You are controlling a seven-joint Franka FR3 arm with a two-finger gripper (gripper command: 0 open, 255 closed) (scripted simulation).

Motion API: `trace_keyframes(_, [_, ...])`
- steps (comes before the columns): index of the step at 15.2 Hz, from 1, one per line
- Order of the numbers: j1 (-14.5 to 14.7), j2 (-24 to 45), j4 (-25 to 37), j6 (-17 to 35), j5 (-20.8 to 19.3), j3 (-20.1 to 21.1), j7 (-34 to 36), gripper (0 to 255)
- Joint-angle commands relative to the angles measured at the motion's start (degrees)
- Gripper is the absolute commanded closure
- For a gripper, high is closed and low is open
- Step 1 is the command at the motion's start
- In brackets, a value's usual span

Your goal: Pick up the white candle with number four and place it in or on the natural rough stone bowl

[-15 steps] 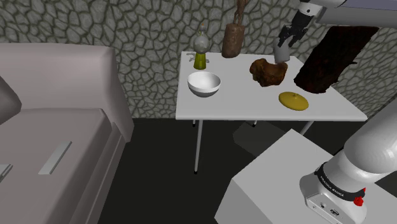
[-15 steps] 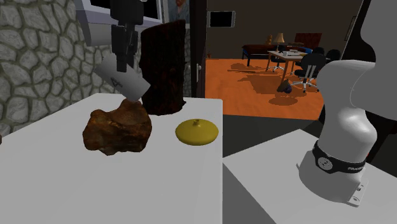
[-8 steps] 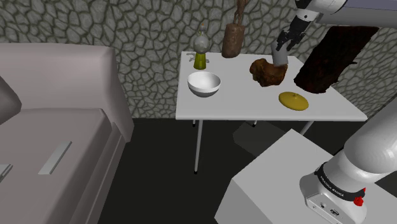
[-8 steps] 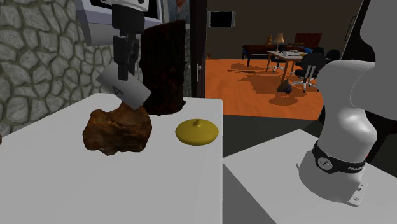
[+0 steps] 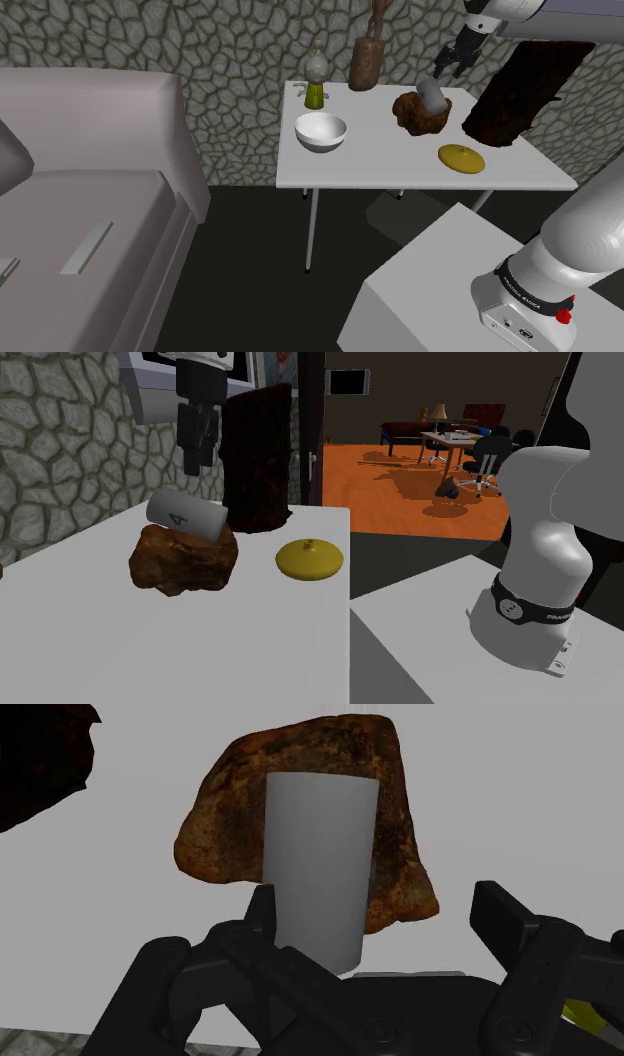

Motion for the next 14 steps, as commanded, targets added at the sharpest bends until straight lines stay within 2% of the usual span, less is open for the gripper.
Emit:
trace_keyframes(1, [0.00, 0.00, 0.00, 0.00, 0.00, 0.00, 0.00, 0])
trace_keyframes(2, [-0.01, 0.02, 0.03, -0.01, 0.01, -0.01, -0.02, 0])
trace_keyframes(6, [-0.14, -2.42, 4.31, -6.51, -1.37, -0.28, 0.90, 0])
trace_keyframes(14, [-0.14, -2.42, 4.31, -6.51, -1.37, -0.28, 0.90, 0])
